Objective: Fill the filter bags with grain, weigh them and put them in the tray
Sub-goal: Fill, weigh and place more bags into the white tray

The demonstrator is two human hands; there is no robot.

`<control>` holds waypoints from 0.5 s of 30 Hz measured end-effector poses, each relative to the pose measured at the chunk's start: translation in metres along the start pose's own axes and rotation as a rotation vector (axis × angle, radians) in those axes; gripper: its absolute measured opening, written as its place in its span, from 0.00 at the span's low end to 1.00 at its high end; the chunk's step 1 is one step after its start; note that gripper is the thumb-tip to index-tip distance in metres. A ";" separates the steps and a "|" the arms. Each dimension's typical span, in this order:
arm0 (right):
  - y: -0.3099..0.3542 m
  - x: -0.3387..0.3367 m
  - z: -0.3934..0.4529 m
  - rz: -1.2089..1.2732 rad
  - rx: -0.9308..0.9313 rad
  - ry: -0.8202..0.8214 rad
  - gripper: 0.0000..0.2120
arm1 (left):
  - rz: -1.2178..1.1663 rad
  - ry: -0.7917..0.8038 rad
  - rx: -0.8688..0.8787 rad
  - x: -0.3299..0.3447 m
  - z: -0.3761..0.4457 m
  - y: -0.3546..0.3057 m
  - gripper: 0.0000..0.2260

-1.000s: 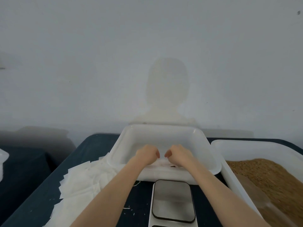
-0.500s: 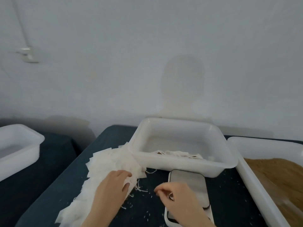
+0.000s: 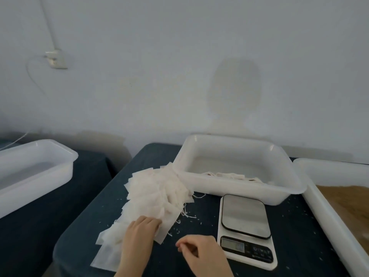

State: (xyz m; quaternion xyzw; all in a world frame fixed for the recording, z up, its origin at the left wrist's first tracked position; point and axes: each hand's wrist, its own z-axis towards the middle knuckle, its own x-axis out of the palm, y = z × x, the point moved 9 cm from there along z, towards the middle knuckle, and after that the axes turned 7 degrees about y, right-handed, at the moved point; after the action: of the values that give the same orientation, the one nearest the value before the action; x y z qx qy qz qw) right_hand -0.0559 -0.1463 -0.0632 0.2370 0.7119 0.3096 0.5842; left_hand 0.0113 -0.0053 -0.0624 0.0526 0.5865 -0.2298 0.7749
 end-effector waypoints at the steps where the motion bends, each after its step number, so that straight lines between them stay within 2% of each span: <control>1: -0.001 0.000 0.001 0.007 0.003 -0.003 0.10 | -0.030 -0.045 0.002 -0.005 0.000 -0.001 0.20; 5: -0.002 -0.001 0.004 0.033 0.011 -0.011 0.11 | -0.164 -0.205 -0.004 -0.021 -0.004 -0.002 0.17; 8: -0.007 -0.007 0.004 0.053 0.010 -0.050 0.12 | -0.228 -0.323 0.036 -0.041 -0.012 -0.014 0.07; 9: -0.009 -0.010 0.004 0.081 0.009 -0.074 0.11 | -0.267 -0.354 0.064 -0.046 -0.014 -0.019 0.08; 11: -0.015 -0.020 0.002 0.227 0.009 -0.138 0.09 | -0.299 -0.409 0.132 -0.057 -0.020 -0.035 0.11; 13: -0.023 -0.030 -0.001 0.472 0.049 -0.203 0.09 | -0.312 -0.450 0.228 -0.065 -0.027 -0.056 0.11; 15: -0.031 -0.037 -0.004 0.663 0.089 -0.234 0.13 | -0.342 -0.478 0.302 -0.067 -0.031 -0.075 0.10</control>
State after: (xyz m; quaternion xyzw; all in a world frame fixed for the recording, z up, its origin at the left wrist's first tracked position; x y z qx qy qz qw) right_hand -0.0518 -0.1940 -0.0595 0.5141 0.5373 0.4218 0.5187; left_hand -0.0615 -0.0408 0.0043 0.0125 0.3476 -0.4467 0.8243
